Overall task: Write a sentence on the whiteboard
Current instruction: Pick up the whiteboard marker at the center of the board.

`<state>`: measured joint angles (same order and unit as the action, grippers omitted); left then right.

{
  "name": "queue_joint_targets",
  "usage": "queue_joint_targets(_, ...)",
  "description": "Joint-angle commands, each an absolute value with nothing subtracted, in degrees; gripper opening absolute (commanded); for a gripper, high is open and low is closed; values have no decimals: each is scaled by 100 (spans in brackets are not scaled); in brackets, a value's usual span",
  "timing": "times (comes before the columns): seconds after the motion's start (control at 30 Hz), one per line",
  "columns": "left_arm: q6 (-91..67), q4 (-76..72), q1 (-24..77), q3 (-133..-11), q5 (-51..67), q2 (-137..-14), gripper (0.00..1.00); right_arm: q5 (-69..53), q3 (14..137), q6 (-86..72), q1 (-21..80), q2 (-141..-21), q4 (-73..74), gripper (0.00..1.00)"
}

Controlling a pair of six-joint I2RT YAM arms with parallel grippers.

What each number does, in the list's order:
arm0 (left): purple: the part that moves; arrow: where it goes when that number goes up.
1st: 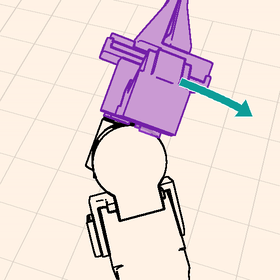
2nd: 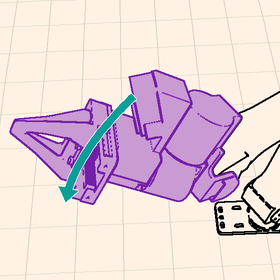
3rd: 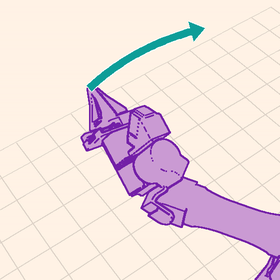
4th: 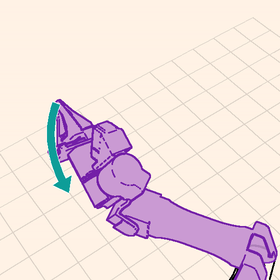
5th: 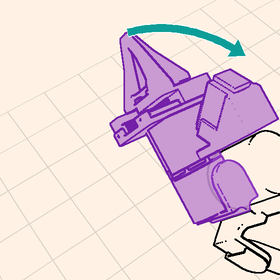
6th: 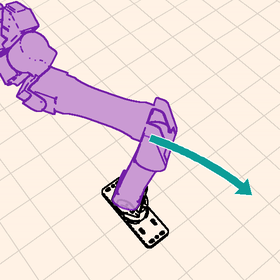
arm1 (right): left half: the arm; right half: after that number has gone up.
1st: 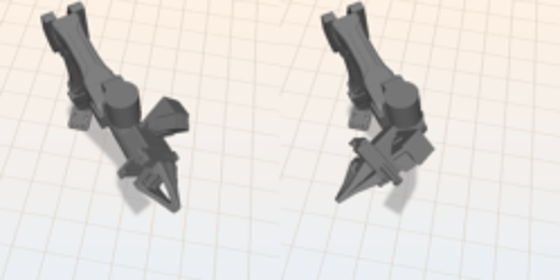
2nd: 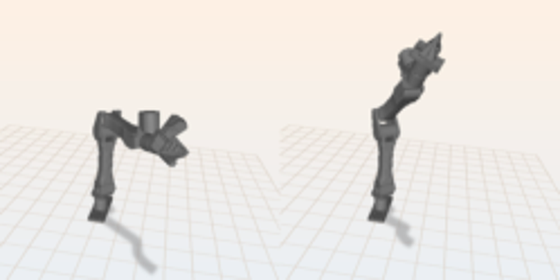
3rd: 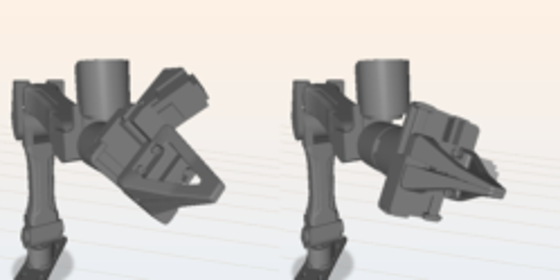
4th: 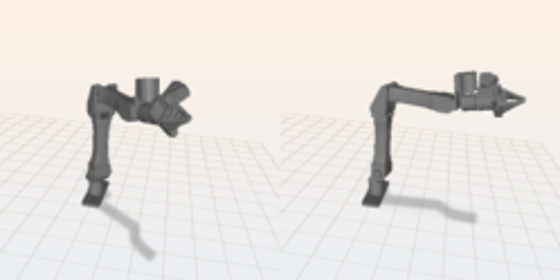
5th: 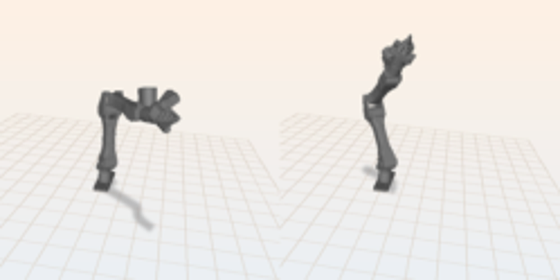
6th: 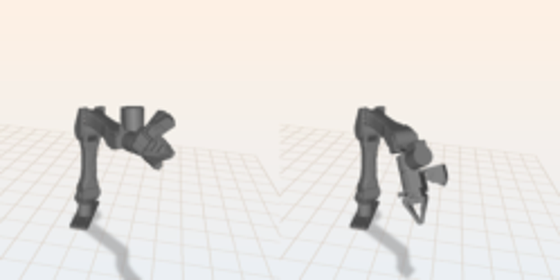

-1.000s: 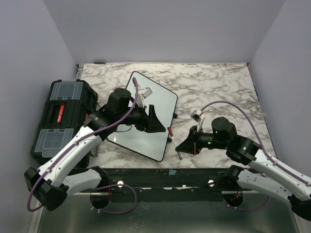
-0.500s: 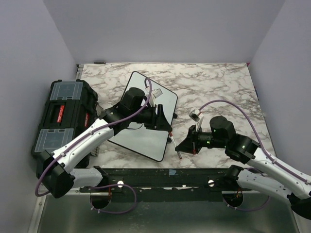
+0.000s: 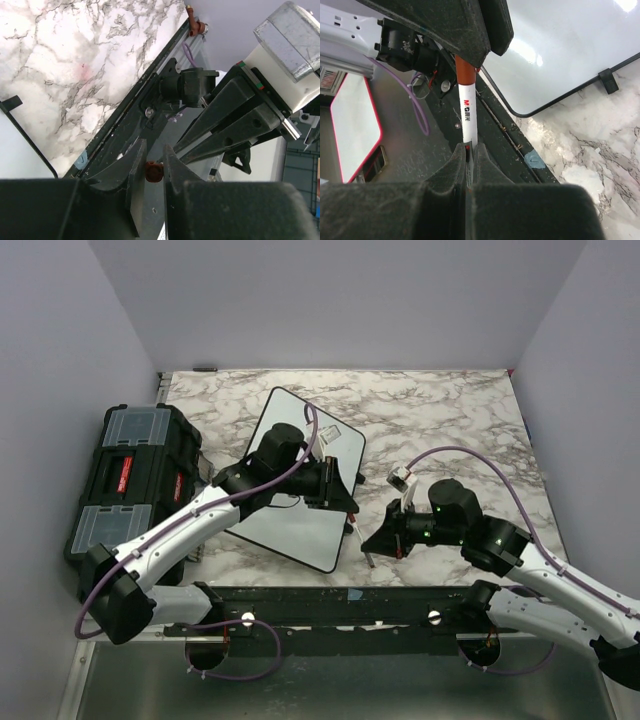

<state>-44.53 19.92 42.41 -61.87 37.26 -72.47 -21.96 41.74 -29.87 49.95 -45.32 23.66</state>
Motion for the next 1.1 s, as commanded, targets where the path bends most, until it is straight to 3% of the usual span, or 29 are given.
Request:
queue_joint_targets(0.0, -4642, 1694, 4263, -5818, 3720, -6885, 0, -1974, 4285, -2950, 5049, -4471, 2444, 1)
queue_joint_targets(0.07, -4667, 1699, 4263, -5721, 3528, -6715, 0, -1868, 4289, -2994, 5045, -4445, 2452, 5)
queue_joint_targets(0.13, -4696, 1696, 4263, -5649, 3345, -6540, 0, -1737, 4298, -3078, 5044, -4397, 2452, 20)
queue_joint_targets(0.23, -4760, 1690, 4263, -5607, 3183, -6295, 0, -1523, 4308, -3259, 5041, -4294, 2420, 52)
queue_joint_targets(0.37, -4875, 1668, 4268, -5598, 2971, -5976, 0, -1301, 4298, -3580, 5047, -4114, 2232, 69)
queue_joint_targets(0.6, -5210, 1496, 4254, -5612, 2447, -5356, 0, -952, 4102, -4358, 5045, -3575, 1393, 85)
queue_joint_targets(1.07, -6864, -511, 4255, -4878, 1361, -4254, 0, -1136, 4163, -4919, 5045, -3692, -497, 88)
